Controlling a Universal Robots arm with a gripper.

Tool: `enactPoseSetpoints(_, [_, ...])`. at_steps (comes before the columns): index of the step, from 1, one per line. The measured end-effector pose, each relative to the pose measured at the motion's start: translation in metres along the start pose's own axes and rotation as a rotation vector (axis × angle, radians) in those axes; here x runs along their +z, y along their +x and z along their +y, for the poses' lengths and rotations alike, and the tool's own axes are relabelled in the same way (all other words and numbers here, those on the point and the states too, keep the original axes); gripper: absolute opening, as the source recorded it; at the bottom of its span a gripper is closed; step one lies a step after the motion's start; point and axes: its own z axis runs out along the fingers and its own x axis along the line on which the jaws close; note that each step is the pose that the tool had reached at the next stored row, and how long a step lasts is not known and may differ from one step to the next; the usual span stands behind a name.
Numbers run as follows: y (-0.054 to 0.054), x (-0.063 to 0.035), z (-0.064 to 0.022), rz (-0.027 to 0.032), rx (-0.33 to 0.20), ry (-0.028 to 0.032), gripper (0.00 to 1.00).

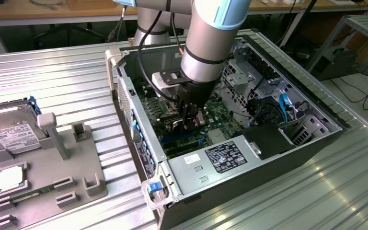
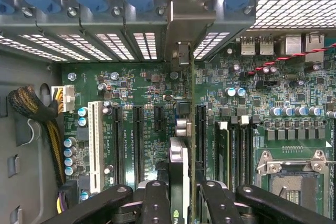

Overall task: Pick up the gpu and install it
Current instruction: 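Insert the gpu into the slot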

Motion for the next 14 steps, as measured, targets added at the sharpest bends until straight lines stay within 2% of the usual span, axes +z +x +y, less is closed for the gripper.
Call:
enactPoseSetpoints(6, [-0.0001,0.0009,-0.0001,-0.0007,0.000,0.0003,0.28])
enactPoseSetpoints(14, [-0.0002,-0.0031,0.0001,-0.0009,0.000,0.0004,0.28])
